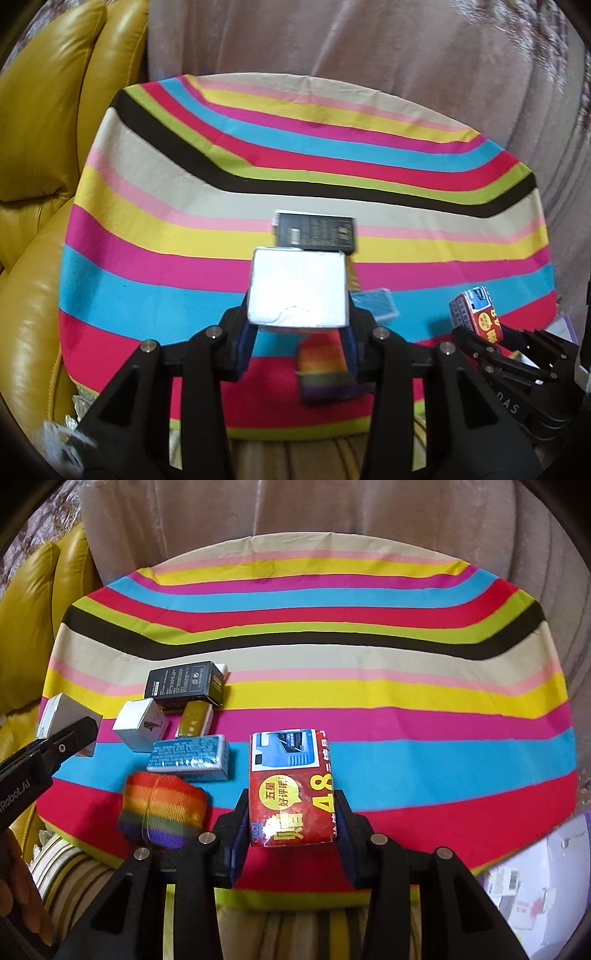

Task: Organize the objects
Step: 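Grasp the white box with the left tool while the right tool grasps the red printed box, then carry both held boxes into the purple-rimmed box and open both tools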

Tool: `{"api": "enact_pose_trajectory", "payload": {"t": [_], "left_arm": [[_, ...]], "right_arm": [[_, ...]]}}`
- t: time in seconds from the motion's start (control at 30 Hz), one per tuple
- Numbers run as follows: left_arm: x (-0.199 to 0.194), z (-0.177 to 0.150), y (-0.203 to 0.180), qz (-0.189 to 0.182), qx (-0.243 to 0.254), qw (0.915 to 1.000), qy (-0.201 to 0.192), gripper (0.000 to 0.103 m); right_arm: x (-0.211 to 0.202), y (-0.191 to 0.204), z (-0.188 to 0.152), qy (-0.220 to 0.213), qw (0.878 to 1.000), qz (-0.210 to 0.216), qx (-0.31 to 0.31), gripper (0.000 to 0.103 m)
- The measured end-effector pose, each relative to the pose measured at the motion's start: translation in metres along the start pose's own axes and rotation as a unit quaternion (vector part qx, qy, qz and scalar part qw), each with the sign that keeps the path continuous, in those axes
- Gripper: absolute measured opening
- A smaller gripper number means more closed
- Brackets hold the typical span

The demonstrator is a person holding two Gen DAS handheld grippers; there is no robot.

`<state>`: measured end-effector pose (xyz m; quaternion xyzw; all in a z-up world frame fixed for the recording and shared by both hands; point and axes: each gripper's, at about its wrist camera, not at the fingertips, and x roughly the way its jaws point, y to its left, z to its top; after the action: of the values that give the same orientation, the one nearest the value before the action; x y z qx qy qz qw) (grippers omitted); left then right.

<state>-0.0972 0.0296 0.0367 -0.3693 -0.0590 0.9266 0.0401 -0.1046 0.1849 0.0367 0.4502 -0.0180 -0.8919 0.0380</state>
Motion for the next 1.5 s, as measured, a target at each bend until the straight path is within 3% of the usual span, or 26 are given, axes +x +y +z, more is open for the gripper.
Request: {"api": "enact_pose_trajectory", "payload": {"t": [0.4,0.8,1.13,1.5], "left_arm": [[-0.021,-0.017,-0.07,-0.062,0.064,0.996,0.007,0.044],[-0.026,-0.032,-0.124,-0.094,0.12,0.988,0.025,0.044],[-0.026,-0.048,-0.178,-0.131,0.172,0.9755,0.042,0.044],[-0.028,-0.066,-0.244,-0.174,0.232,0.9547,0.066,0.044]], "right_arm": [[-0.042,-0.051,-0.033,-0.01,0.999,-0.018,0.049,0.042],[-0.07,-0.101,-0.057,-0.009,0.995,-0.04,0.094,0.042],[-0.088,-0.144,-0.078,-0.006,0.989,-0.072,0.13,0.042],[-0.101,-0.205,-0.113,0.006,0.974,-0.113,0.197,0.042]]}}
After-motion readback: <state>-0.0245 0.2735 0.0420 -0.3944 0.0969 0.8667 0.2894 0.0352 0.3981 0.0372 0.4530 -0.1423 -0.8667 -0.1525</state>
